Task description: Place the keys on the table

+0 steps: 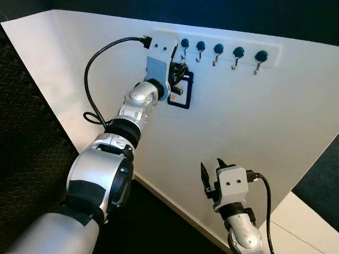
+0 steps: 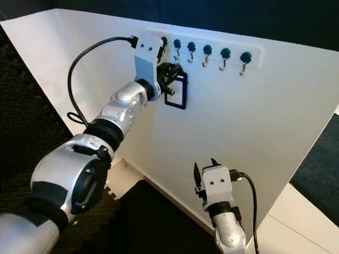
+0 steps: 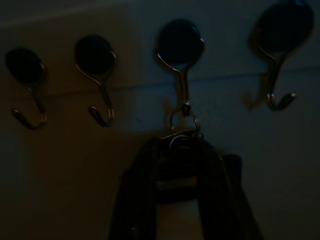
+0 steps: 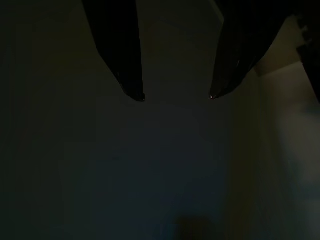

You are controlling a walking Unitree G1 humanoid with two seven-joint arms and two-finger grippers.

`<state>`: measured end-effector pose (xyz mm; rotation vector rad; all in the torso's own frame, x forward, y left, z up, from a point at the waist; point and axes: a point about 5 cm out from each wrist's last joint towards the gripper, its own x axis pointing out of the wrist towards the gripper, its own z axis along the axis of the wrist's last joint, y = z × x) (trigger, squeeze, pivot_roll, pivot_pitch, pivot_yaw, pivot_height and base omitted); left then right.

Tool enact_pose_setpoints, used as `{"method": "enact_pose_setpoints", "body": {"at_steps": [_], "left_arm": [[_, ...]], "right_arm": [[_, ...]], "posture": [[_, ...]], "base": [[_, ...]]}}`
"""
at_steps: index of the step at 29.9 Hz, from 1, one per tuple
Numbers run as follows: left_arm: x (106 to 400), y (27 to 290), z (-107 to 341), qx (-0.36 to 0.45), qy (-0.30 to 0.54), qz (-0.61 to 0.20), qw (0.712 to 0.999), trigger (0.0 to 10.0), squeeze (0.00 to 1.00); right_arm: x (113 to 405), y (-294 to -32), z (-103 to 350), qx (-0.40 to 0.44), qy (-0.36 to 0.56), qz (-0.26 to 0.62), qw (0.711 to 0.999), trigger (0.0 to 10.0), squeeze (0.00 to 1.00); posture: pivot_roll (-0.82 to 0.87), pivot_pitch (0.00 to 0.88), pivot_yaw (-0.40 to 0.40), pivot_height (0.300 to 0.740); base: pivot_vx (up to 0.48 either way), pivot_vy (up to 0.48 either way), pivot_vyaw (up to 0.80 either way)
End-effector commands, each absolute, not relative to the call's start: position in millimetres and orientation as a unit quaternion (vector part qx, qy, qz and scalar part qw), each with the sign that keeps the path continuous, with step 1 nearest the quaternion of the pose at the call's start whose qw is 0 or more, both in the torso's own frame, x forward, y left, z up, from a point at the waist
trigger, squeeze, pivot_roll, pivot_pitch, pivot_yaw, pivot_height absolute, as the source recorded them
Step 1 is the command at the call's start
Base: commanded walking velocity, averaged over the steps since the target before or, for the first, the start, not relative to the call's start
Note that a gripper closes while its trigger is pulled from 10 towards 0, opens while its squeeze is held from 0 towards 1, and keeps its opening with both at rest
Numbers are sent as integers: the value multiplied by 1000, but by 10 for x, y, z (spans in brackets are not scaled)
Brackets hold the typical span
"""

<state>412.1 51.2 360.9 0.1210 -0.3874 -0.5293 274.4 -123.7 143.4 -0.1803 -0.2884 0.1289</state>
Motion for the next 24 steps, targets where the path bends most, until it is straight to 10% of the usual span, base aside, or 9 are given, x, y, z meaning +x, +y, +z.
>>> {"method": "enact_pose_setpoints", "body": {"at_steps": [1, 8, 9, 12, 13, 24], "left_arm": [[4128, 523, 3610, 62, -182, -263, 945, 1804, 0], [4137, 564, 3573, 65, -180, -264, 945, 1686, 0], [4133, 567, 3585, 63, -183, -267, 944, 3922, 0], [4130, 567, 3592, 62, -185, -269, 943, 3922, 0], [4124, 565, 3613, 58, -189, -271, 942, 10000, 0], [4091, 529, 3739, 136, -218, -254, 932, 10000, 0]], "right_arm": [[2716, -1216, 1409, -85, -136, 64, 985, 10000, 0], [2719, -1216, 1403, -84, -134, 65, 985, 10000, 0], [2721, -1215, 1402, -85, -134, 65, 985, 10000, 0], [2722, -1215, 1402, -85, -134, 65, 985, 10000, 0], [2725, -1213, 1401, -85, -133, 65, 985, 10000, 0], [2734, -1194, 1396, -84, -132, 69, 985, 10000, 0]], "posture": [[-39, 218, 128, 740], [-33, 219, 124, 740], [-31, 219, 123, 740], [-31, 219, 123, 740], [-30, 219, 121, 740], [-25, 216, 120, 740]], "base": [[0, 0, 0], [0, 0, 0], [0, 0, 0], [0, 0, 0], [0, 0, 0], [0, 0, 0]]}}
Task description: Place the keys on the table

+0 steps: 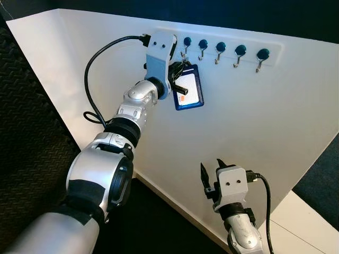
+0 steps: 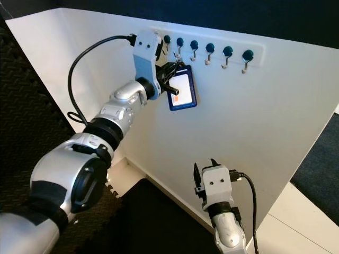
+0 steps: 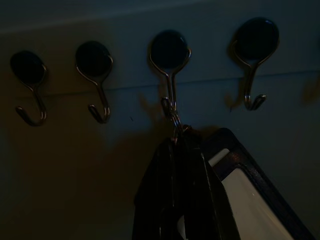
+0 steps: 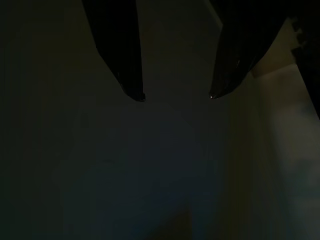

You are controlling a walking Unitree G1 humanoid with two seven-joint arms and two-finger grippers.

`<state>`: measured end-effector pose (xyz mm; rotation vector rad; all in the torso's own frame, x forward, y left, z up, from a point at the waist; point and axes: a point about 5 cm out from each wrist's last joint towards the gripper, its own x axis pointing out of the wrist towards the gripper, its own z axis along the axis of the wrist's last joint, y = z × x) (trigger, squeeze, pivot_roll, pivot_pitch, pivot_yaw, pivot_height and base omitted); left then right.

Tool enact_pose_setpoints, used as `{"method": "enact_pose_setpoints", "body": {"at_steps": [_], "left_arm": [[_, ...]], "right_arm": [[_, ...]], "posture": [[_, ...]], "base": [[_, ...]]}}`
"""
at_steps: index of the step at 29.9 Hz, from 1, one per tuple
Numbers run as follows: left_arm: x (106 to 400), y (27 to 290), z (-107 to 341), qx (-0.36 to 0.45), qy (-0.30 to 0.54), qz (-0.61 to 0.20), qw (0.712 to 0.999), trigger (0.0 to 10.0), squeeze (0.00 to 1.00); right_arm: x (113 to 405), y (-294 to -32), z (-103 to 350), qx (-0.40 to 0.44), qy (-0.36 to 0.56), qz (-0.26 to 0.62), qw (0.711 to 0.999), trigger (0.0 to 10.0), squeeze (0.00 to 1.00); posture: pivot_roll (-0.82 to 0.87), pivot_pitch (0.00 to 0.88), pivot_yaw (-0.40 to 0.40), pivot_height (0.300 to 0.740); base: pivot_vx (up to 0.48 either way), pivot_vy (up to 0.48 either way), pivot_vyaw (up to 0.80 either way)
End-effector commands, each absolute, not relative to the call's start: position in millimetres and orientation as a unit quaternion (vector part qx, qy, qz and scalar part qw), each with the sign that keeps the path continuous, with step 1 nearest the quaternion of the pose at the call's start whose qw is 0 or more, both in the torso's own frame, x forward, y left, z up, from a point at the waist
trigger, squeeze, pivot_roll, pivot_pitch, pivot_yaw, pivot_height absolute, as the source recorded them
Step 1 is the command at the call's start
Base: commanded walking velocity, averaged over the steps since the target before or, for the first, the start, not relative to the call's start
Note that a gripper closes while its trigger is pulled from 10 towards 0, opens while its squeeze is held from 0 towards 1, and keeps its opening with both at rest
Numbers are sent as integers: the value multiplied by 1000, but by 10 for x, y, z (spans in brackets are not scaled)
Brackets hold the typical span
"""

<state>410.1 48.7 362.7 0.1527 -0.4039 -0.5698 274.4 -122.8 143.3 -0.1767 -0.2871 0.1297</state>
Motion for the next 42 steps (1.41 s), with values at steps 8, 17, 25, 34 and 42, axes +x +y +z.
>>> {"method": "enact_pose_setpoints", "body": {"at_steps": [8, 17, 25, 34, 42], "left_arm": [[4096, 496, 3694, 245, -223, -223, 917, 10000, 0], [4059, 455, 3752, 322, -270, -185, 888, 10000, 0], [4052, 410, 3720, 324, -265, -202, 885, 10000, 1000], [4069, 433, 3713, 293, -251, -207, 899, 10000, 0], [4101, 475, 3679, 273, -227, -202, 913, 10000, 0]], "right_arm": [[2730, -1188, 1392, -82, -132, 68, 986, 10000, 0], [2726, -1186, 1387, -82, -131, 67, 986, 10000, 0], [2726, -1181, 1382, -81, -130, 67, 986, 10000, 0], [2730, -1178, 1378, -81, -129, 67, 986, 10000, 0], [2735, -1181, 1377, -82, -130, 68, 986, 10000, 0]], "posture": [[-23, 217, 123, 740], [-24, 217, 126, 740], [-21, 216, 127, 740], [-22, 214, 124, 740], [-24, 208, 123, 740]], "base": [[0, 0, 0], [0, 0, 0], [0, 0, 0], [0, 0, 0], [0, 0, 0]]}}
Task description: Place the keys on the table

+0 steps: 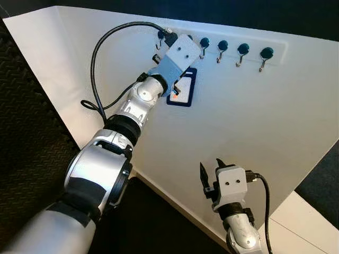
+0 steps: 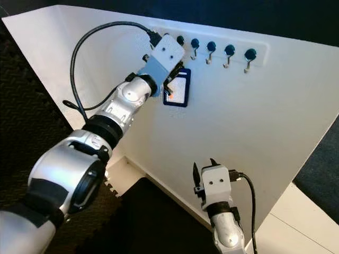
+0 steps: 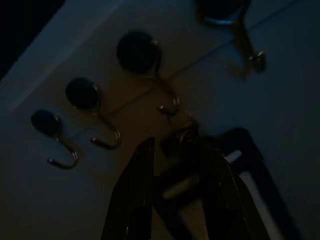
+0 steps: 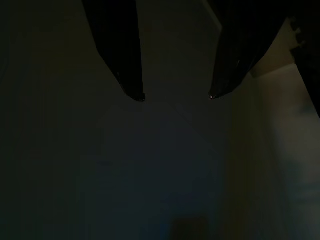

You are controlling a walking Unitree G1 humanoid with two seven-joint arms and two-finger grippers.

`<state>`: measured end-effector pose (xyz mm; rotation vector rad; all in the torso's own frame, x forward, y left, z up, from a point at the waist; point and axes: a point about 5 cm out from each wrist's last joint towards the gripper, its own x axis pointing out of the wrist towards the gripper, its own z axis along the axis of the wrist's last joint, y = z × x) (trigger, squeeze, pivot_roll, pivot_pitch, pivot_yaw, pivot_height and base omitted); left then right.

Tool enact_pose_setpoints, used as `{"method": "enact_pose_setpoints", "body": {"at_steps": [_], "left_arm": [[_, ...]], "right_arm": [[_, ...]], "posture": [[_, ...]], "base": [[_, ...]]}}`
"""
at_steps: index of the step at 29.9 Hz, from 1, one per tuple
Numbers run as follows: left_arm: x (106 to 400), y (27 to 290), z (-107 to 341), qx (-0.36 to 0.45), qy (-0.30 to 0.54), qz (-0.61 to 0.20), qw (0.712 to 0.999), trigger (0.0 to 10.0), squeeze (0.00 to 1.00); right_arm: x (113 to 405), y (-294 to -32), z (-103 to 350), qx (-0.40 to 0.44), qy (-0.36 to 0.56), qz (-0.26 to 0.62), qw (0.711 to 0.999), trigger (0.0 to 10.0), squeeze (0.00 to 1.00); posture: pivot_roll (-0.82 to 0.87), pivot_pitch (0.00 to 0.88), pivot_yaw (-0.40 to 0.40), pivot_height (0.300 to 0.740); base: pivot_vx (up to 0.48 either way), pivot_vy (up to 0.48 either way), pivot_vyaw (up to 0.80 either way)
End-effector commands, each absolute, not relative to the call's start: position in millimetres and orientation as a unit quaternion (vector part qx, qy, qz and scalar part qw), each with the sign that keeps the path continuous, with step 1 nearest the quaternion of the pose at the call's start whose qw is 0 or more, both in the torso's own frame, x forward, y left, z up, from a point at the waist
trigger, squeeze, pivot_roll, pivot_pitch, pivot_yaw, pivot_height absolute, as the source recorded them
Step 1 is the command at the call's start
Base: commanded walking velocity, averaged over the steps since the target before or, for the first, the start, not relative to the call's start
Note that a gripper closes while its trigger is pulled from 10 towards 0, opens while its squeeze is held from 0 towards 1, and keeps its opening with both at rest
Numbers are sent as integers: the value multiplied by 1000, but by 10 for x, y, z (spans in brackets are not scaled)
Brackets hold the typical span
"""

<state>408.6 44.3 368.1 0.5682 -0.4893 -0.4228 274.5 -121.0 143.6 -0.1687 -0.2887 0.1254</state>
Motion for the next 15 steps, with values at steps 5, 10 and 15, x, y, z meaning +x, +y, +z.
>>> {"method": "enact_pose_setpoints", "body": {"at_steps": [5, 10, 15], "left_arm": [[4106, 483, 3666, 269, -221, -209, 914, 4078, 0], [4102, 472, 3660, 264, -220, -214, 914, 2314, 0], [4091, 442, 3672, 261, -224, -220, 913, 1412, 0]], "right_arm": [[2736, -1180, 1377, -82, -131, 68, 986, 10000, 0], [2738, -1180, 1376, -82, -131, 68, 986, 10000, 0], [2740, -1180, 1377, -83, -131, 69, 986, 10000, 0]], "posture": [[-25, 206, 123, 740], [-26, 205, 122, 740], [-26, 204, 123, 740]], "base": [[0, 0, 0], [0, 0, 0], [0, 0, 0]]}}
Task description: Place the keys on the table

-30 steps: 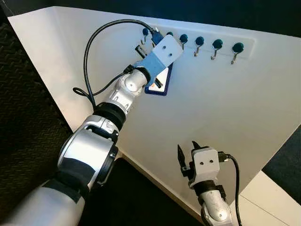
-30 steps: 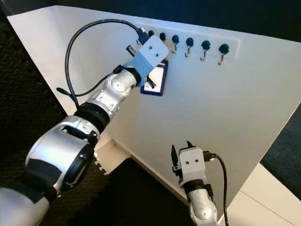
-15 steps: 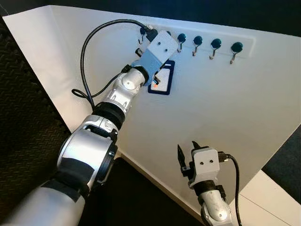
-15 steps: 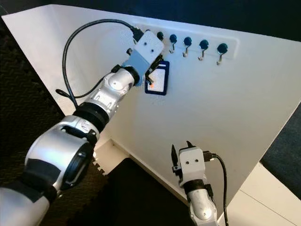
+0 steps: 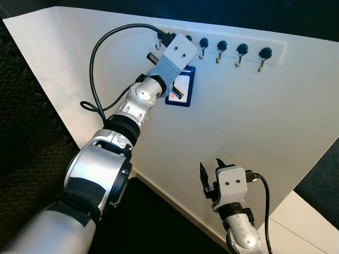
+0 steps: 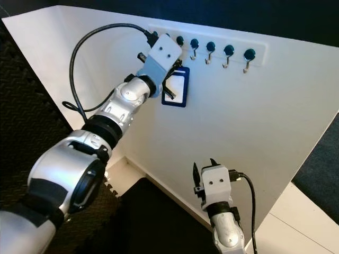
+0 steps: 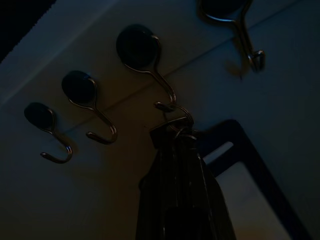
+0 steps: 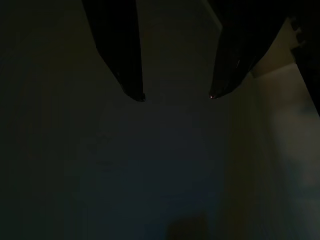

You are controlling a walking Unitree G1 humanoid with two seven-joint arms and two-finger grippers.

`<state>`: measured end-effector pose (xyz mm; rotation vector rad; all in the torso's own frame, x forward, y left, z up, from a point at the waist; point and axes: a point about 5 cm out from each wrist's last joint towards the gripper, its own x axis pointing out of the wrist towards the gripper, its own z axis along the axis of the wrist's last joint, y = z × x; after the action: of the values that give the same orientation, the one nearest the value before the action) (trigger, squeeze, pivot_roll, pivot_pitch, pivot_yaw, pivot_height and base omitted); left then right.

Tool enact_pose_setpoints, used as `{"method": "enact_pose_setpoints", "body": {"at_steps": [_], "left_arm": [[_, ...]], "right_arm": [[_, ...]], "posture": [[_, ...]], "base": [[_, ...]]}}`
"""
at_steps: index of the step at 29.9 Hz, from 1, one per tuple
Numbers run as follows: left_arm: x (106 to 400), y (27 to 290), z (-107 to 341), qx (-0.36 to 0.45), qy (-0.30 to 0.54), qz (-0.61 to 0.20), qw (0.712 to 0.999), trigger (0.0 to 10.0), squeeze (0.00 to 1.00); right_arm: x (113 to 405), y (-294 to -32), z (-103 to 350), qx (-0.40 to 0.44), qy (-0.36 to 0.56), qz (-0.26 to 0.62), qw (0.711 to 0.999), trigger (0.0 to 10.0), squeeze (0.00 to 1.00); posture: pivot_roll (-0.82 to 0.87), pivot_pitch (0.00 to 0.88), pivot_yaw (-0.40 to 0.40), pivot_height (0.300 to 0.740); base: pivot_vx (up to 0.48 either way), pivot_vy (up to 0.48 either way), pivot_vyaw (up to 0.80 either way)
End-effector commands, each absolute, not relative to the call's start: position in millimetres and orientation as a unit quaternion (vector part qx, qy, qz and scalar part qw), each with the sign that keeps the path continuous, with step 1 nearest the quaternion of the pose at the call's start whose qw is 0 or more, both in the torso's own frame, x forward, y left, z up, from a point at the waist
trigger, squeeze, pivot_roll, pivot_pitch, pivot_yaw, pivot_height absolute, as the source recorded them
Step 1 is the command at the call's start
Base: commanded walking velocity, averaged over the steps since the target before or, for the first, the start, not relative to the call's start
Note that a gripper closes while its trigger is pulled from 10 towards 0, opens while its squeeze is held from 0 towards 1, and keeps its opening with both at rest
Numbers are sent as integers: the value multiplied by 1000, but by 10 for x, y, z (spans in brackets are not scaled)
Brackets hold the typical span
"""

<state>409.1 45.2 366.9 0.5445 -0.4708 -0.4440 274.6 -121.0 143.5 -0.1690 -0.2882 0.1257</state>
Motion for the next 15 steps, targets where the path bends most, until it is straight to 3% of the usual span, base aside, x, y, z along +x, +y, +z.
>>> {"method": "enact_pose_setpoints", "body": {"at_steps": [1, 6, 7, 15], "left_arm": [[4089, 442, 3679, 260, -225, -220, 913, 2000, 0], [4089, 463, 3704, 259, -228, -217, 913, 2392, 0], [4087, 475, 3728, 256, -233, -213, 914, 10000, 0], [4058, 574, 3889, 292, -283, -158, 900, 10000, 0]], "right_arm": [[2740, -1180, 1377, -83, -131, 69, 986, 10000, 0], [2739, -1180, 1373, -83, -130, 68, 986, 10000, 0], [2740, -1179, 1373, -83, -130, 68, 986, 10000, 0], [2735, -1175, 1365, -82, -128, 68, 986, 10000, 0]], "posture": [[-26, 205, 122, 740], [-23, 207, 123, 740], [-22, 209, 124, 740], [-17, 211, 124, 740]], "base": [[0, 0, 0], [0, 0, 0], [0, 0, 0], [0, 0, 0]]}}
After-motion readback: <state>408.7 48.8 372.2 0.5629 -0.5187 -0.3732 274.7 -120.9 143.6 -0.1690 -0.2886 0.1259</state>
